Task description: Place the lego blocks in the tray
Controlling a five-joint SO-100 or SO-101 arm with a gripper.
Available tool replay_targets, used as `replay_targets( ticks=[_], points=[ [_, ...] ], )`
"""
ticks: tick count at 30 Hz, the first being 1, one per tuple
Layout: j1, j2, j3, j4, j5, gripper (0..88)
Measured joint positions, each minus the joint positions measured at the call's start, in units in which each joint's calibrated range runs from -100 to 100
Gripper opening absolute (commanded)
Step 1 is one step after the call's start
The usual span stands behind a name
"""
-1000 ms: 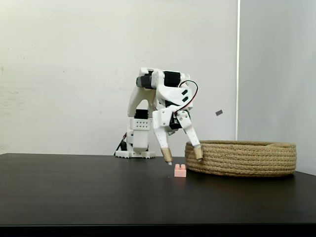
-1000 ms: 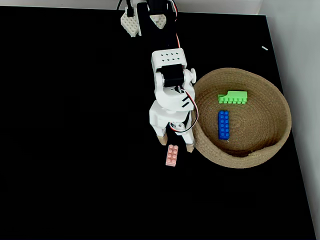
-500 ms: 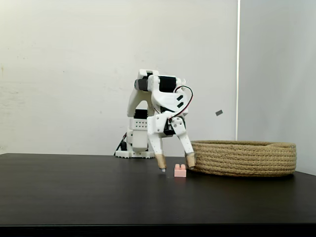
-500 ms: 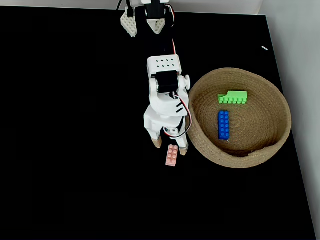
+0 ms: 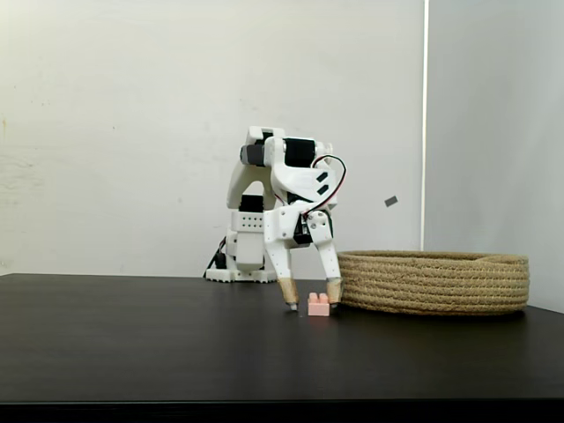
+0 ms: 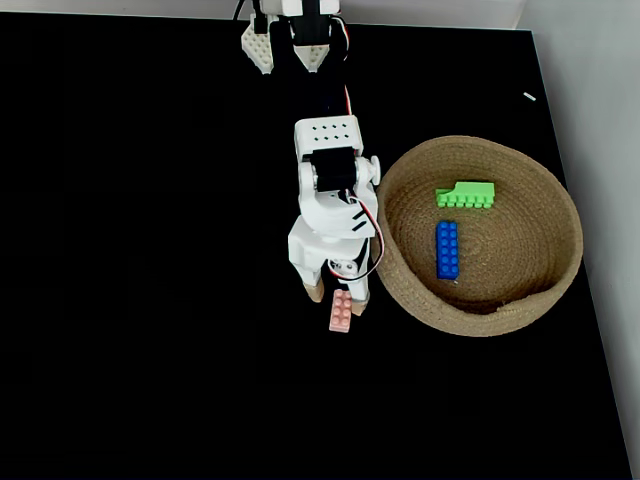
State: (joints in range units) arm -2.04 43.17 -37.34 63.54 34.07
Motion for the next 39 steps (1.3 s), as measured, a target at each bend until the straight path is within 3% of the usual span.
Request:
replay_targets(
  ticks=[7,18,26,37,38,39],
  points=[
    [0.00,1.78,-2.39,0.00,0.00,0.2],
    [-0.08,0.34,-3.09,2.52,0.05,0.0],
    [-0.65,-17.30,4.95,4.30,3.22,0.0],
    [-15.64,-41.56,25.89,0.73,6.01,0.0],
    [-17.18,-43.09,28.28,-0.32,6.40,4.8],
    [-18.65,-44.27,30.49,-1.38,6.74,18.6]
  ],
)
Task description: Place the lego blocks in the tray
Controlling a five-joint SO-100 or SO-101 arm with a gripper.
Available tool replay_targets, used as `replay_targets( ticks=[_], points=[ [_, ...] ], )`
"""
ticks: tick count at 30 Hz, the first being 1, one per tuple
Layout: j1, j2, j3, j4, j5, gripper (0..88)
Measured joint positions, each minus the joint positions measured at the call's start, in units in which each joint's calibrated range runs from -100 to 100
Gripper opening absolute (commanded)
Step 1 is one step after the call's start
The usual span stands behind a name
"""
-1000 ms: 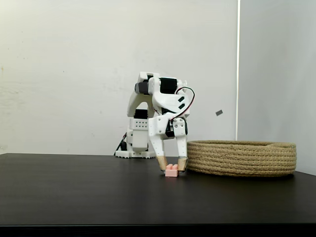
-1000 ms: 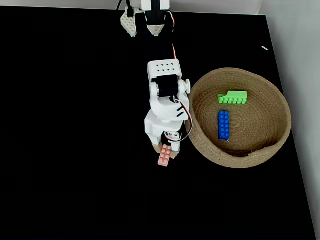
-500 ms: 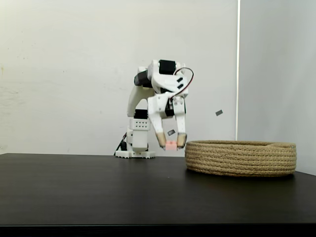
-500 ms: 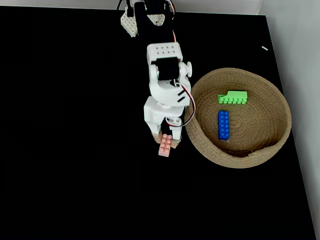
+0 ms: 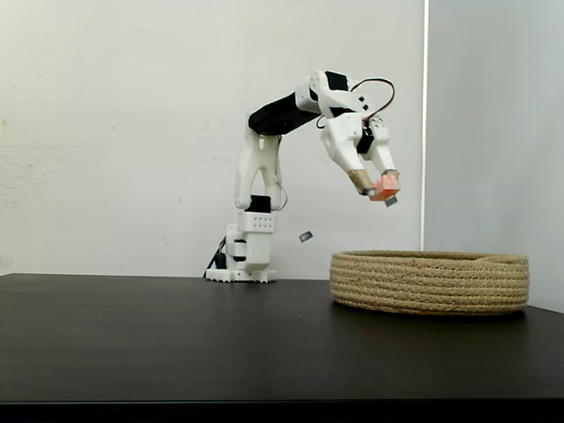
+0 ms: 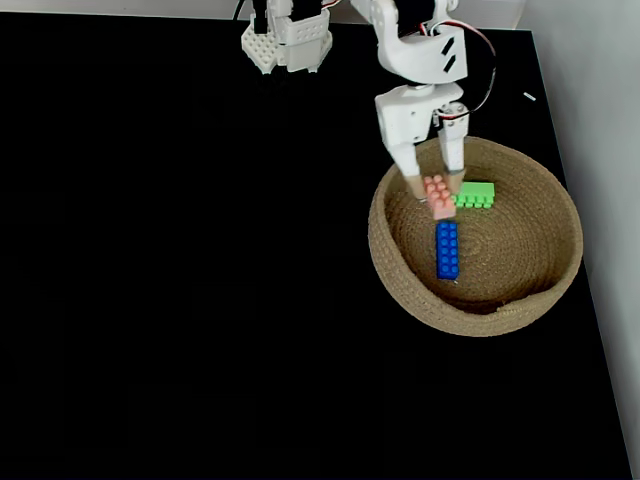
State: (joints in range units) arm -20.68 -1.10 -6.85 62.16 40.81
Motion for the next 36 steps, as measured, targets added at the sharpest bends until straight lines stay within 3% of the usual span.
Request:
replay_targets(
  ticks=[2,6,12,17,20,25,36],
  points=[
    [-2.44,-1.70,3.62,-1.14,0.44,35.6],
    [-4.56,-2.97,6.27,-2.44,0.54,38.9],
    [-2.44,-7.12,11.93,-3.65,1.07,34.2],
    [4.32,-18.74,27.93,-8.36,3.86,28.8],
    [10.42,-28.75,40.74,-12.18,5.57,21.6],
    [20.77,-45.21,61.16,-19.89,7.77,0.4],
    [30.46,-80.83,101.55,-23.47,12.94,0.0]
  ],
)
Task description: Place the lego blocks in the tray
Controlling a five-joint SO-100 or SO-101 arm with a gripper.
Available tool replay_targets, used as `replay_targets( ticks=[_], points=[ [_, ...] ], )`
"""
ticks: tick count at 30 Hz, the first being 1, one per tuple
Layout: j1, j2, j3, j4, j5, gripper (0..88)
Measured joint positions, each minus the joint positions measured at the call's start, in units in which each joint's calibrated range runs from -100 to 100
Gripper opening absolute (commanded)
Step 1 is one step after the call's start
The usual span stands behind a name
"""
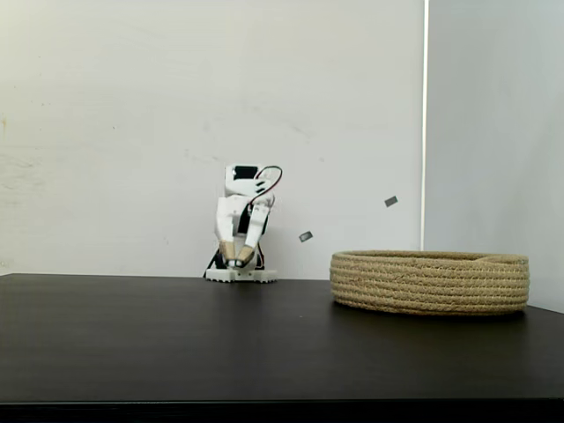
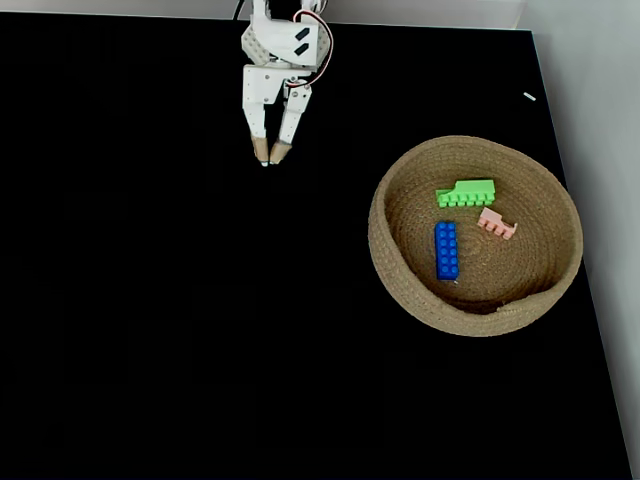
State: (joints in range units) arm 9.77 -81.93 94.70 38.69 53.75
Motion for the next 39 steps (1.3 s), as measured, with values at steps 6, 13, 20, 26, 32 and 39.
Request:
replay_targets(
  ticks=[6,13,20,26,32,39],
  points=[
    [0.73,-7.89,4.33,7.55,0.24,0.0],
    [-0.24,-15.18,4.60,28.58,1.66,0.0],
    [0.57,-16.37,4.60,34.67,6.84,0.3],
    [2.20,-16.37,4.60,34.75,2.49,2.4],
    [2.20,-16.37,4.60,34.75,-3.22,2.5],
    [2.20,-16.37,4.60,34.75,-3.81,2.5]
  ],
)
